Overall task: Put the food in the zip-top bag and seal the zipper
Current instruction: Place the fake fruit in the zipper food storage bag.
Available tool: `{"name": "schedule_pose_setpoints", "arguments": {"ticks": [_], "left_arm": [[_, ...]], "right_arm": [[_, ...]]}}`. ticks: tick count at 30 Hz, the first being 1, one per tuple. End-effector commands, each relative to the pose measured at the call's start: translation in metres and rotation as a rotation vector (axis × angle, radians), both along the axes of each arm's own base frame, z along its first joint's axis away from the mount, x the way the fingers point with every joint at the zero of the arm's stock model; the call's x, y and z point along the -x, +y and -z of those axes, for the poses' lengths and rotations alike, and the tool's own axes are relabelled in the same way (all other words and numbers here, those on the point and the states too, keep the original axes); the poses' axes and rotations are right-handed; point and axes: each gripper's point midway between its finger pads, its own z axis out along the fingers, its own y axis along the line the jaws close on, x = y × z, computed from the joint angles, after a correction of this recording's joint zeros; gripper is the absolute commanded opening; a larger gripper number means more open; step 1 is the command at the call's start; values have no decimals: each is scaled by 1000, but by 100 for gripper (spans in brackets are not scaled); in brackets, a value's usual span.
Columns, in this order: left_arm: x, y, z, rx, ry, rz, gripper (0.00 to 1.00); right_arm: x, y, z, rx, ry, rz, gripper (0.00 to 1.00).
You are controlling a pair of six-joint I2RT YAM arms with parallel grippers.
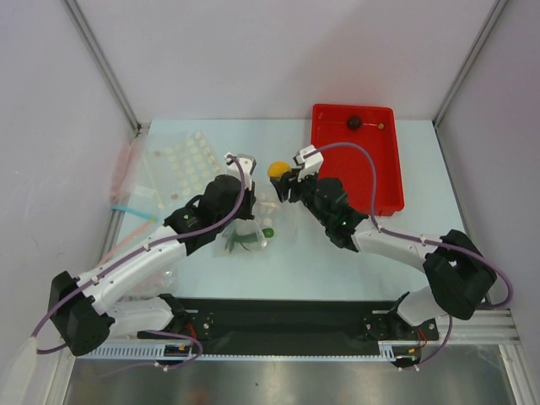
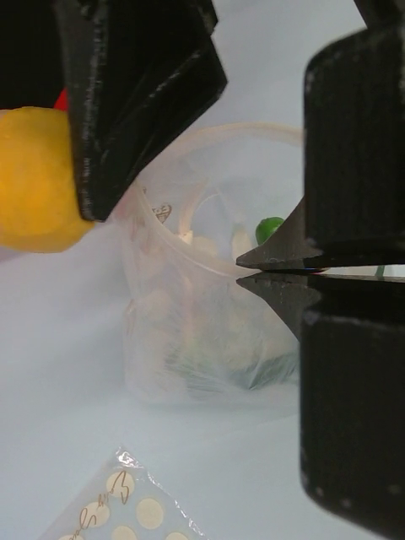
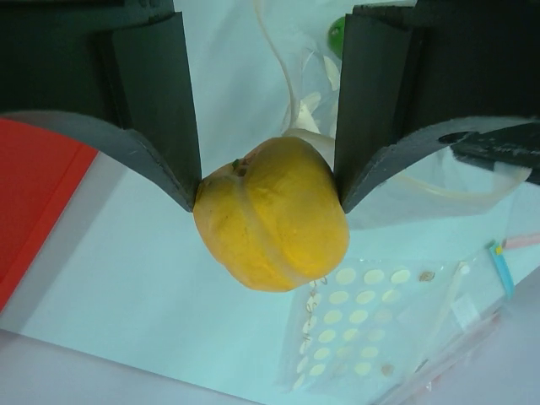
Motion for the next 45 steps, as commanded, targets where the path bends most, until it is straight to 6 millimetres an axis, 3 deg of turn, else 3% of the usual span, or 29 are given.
{"name": "schedule_pose_setpoints", "arguments": {"ticks": [1, 7, 11, 12, 16, 19, 25, 28, 30, 32, 33, 35, 36, 37, 39, 41, 45], "left_arm": [[0, 1, -18, 51, -58, 6, 0], [2, 0, -22, 65, -71, 24, 0], [4, 4, -26, 70, -84, 16, 0], [6, 5, -30, 78, -93, 16, 0], [10, 9, -37, 94, -109, 19, 0], [13, 8, -44, 115, -119, 34, 0], [15, 0, -49, 134, -130, 75, 0], [16, -7, -50, 154, -132, 107, 0], [16, -12, -55, 178, -141, 124, 0], [18, -16, -58, 193, -142, 145, 0], [20, -19, -61, 206, -145, 165, 0], [21, -22, -64, 218, -152, 178, 0], [21, -24, -66, 221, -155, 188, 0], [21, -25, -66, 219, -156, 192, 0], [16, -27, -62, 207, -154, 187, 0], [13, -28, -60, 202, -155, 180, 0], [6, -31, -54, 216, -167, 166, 0]], "right_arm": [[13, -10, -6, 35, -30, 66, 16], [51, -9, 6, 63, -30, 76, 16], [64, -33, 9, 71, -25, 155, 17], [68, -40, -3, 42, -42, 169, 17], [85, -60, -18, 20, -41, 180, 17], [109, -56, -25, 12, -51, 93, 15], [136, -22, -14, 95, -47, -107, 14], [141, -2, -5, 121, -60, -188, 15], [134, 6, 6, 143, -60, -179, 17], [124, 14, -2, 133, -91, -168, 17], [113, 18, 13, 165, -69, -154, 17], [103, 30, 8, 143, -64, -183, 17], [91, 30, 17, 153, -43, -174, 17], [88, 35, 19, 146, -34, -201, 19], [77, 39, 24, 133, -6, -216, 44], [79, 43, 23, 135, -4, -242, 67], [78, 35, 13, 130, -10, -230, 82]]}}
